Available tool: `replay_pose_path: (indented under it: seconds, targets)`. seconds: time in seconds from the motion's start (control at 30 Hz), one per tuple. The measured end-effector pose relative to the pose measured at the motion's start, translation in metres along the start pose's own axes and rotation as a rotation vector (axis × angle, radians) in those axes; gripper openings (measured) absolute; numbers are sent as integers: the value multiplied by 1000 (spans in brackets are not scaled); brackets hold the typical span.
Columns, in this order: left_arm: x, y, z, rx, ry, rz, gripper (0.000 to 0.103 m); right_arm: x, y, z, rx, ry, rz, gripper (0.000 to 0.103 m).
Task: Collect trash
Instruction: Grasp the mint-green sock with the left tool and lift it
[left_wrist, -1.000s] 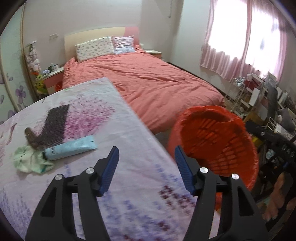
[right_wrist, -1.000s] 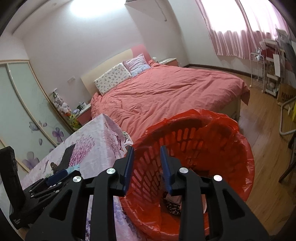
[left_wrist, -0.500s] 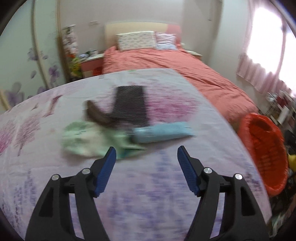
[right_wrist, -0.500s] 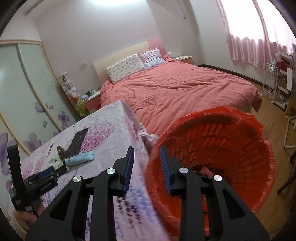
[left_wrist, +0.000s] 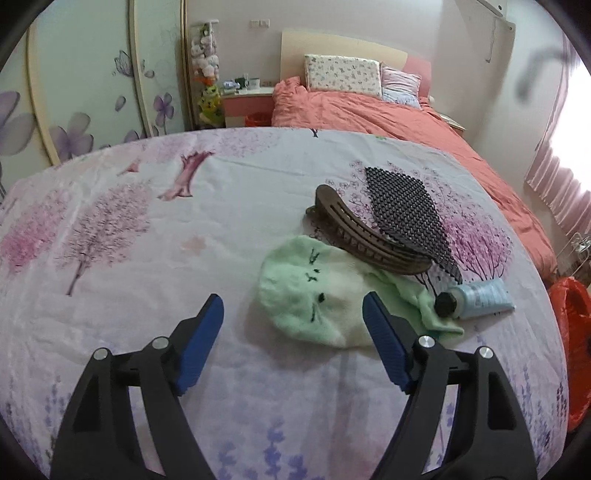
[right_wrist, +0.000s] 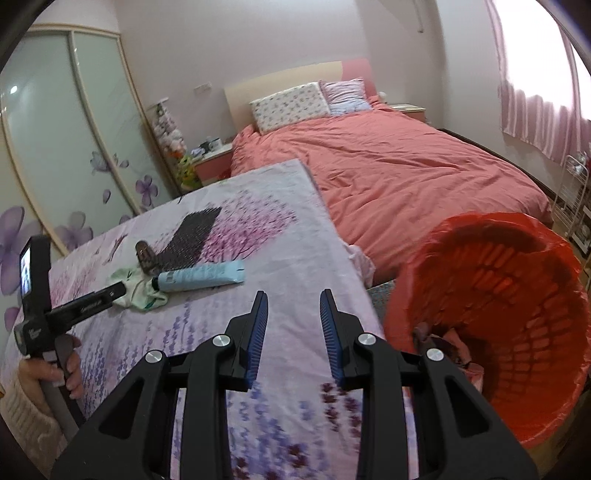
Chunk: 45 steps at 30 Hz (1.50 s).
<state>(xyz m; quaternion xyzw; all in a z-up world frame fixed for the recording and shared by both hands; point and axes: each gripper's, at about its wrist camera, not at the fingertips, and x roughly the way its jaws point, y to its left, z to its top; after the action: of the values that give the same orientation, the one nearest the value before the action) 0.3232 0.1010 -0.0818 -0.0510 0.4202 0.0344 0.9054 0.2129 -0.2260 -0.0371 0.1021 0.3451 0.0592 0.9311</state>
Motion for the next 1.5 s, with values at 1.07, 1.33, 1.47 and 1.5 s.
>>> replay_pose_path:
  seconds: [1.07, 1.33, 1.47, 1.5]
  targets:
    - [-14, 98, -13, -60, 19, 91, 21, 66, 113, -1, -97, 131, 144, 30]
    - [-16, 106, -15, -81, 19, 66, 22, 94, 155, 11, -164, 121, 143, 25]
    - [-16, 109, -16, -82, 19, 64, 22, 104, 159, 14, -188, 134, 102, 24]
    - [-16, 109, -16, -82, 19, 64, 22, 105, 161, 16, -201, 131, 90, 24]
